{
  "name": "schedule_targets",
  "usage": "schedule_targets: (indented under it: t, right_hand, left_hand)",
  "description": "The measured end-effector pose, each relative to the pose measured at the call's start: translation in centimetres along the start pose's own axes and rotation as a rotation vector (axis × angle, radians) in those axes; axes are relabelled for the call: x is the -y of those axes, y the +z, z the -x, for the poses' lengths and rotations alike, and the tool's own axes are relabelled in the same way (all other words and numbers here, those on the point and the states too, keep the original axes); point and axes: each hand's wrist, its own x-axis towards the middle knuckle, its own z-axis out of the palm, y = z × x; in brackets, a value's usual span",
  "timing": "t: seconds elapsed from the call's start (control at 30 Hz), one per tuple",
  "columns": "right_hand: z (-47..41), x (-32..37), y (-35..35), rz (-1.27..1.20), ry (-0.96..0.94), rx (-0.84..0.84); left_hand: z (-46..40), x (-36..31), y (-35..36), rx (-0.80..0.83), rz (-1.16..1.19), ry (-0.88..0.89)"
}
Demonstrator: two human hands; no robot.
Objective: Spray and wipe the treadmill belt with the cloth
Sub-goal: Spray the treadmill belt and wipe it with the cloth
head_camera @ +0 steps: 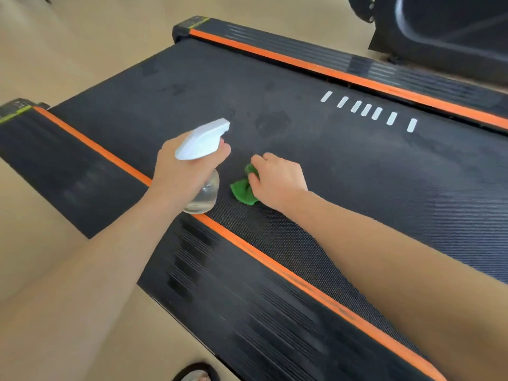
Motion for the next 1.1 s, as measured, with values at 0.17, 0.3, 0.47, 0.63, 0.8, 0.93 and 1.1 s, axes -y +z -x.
schedule_targets:
  t: [0.17,0.3,0.47,0.63,0.8,0.93,1.1]
  right_hand:
    - [6.6,-1.0,-1.7,-0.118,-0.092,0.007]
    - [16.6,-4.7,-5.8,-0.181,-0.244,0.128]
    - [15.6,-5.9,-6.2,-0.061,-0.447,0.094]
    - [5.1,-4.7,-1.8,-0.014,-0.204,-0.022]
    - [-3.7,-2.5,0.8,0.004,0.039,-0.020]
    - [2.8,-2.7,-0.8,-0.034,0.004,-0.020]
    - [14.3,-4.4,-5.4,-0.086,-0.141,0.086]
  left_hand:
    - [-0.5,0.5,0.1,-0.091,0.089,-0.024]
    - [-0.7,1.1,0.3,-0.197,0.161,-0.053]
    - [-0.2,2.9,1.1,-0.242,0.237,-0.135]
    - [0.2,4.5,2.0,-0.300,0.199,-0.100]
    - [0.2,5.3,2.2,-0.361,0.161,-0.092]
    - [0.7,5.3,2.1,-0.334,0.170,-0.062]
    - [1.0,4.3,2.1,-0.309,0.106,-0.056]
